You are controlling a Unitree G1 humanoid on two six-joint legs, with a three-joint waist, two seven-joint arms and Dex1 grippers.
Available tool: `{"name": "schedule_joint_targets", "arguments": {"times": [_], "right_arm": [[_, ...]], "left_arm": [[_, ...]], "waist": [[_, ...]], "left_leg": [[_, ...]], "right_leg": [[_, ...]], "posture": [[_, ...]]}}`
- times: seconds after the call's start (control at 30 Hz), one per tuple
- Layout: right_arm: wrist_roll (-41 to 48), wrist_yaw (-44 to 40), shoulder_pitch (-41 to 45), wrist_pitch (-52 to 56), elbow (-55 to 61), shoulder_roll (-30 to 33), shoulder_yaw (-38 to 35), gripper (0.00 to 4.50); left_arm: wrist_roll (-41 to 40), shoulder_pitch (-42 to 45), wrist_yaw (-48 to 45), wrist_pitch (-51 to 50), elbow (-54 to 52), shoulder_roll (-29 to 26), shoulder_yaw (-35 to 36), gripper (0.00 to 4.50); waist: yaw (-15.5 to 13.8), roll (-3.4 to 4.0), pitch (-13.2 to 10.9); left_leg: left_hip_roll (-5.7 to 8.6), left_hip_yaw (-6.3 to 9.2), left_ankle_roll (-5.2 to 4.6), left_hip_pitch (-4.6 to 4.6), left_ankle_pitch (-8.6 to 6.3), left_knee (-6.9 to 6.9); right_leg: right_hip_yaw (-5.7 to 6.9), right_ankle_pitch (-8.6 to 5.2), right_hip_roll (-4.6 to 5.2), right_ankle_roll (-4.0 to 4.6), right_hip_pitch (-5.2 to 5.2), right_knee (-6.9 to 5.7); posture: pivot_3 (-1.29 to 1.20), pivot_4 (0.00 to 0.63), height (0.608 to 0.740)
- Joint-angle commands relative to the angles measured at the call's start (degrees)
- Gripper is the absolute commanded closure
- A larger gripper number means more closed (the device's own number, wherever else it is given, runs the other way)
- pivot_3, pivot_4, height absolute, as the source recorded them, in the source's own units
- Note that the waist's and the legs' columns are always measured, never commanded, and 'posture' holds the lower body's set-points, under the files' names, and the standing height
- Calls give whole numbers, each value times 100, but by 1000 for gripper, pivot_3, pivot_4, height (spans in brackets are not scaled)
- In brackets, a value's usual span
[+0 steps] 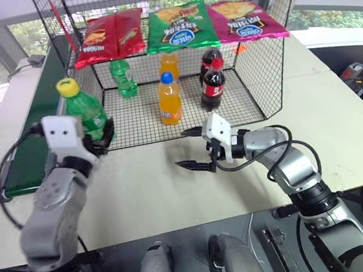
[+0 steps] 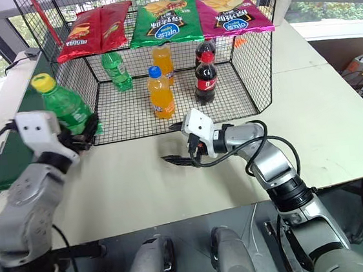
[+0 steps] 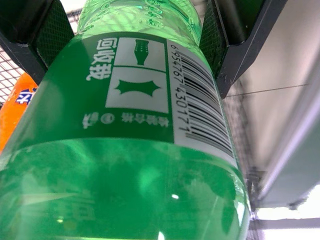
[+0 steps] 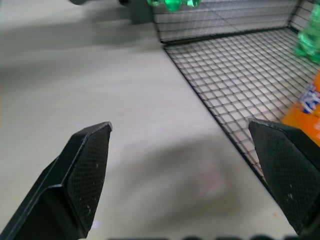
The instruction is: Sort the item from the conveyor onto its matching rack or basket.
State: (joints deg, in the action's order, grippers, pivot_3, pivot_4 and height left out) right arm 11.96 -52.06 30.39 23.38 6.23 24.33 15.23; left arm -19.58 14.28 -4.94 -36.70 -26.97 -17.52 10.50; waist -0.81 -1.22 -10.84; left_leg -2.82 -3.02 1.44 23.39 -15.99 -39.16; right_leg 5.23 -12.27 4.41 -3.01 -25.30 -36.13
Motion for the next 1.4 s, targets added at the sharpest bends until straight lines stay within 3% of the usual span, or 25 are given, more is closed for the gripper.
{"name": "schedule_joint_targets", "arguments": {"times": [0.03, 0.33, 0.7, 0.77, 0.83, 1.07, 1.4], "right_arm": [[-53, 235, 155, 14, 55, -95, -109, 0], [-149, 568, 229, 227, 21, -184, -98, 0], [-193, 633, 267, 329, 38, -213, -65, 0], [-194, 634, 271, 345, 48, -213, -65, 0], [-191, 627, 273, 354, 51, -210, -65, 0], [-167, 595, 252, 391, 108, -197, -55, 0], [-140, 506, 187, 412, 206, -192, -19, 0]], "left_arm": [[408, 428, 63, 773, 581, 240, -294, 1817], [1006, 1296, 73, 2059, 2754, 660, -485, 1817], [1103, 1828, -90, 2460, 3755, 773, -526, 1817], [1108, 1837, -73, 2461, 3809, 788, -512, 782], [1101, 1845, -73, 2463, 3832, 803, -491, 39], [1169, 1720, -31, 2310, 3407, 750, -513, 39], [1284, 1012, 112, 1695, 1898, 517, -431, 39]], "waist": [[6, 0, 0], [10, 0, 0], [15, 0, 0], [19, 0, 0], [14, 0, 0], [13, 0, 0], [19, 0, 0]], "left_leg": [[0, -2, 0, 0, 0, 0], [-2, -3, 0, 1, 0, 1], [-1, -5, 0, 3, 0, 1], [-1, -5, 0, 3, 0, 1], [-1, -5, 0, 2, 0, 1], [-1, -5, 0, 0, 0, 1], [-2, -4, 0, -2, 0, 1]], "right_leg": [[0, 0, 0, -1, 0, 1], [1, 1, -2, -2, -3, -2], [2, 2, 1, -4, -3, -1], [2, 2, 1, -4, -4, -1], [2, 2, 0, -4, -4, -1], [2, 2, 1, -4, -1, -2], [2, 2, 1, -4, -1, -5]], "posture": [[0, 150, 740], [0, 150, 740], [0, 150, 740], [0, 150, 740], [0, 150, 740], [0, 150, 740], [0, 150, 740]]}}
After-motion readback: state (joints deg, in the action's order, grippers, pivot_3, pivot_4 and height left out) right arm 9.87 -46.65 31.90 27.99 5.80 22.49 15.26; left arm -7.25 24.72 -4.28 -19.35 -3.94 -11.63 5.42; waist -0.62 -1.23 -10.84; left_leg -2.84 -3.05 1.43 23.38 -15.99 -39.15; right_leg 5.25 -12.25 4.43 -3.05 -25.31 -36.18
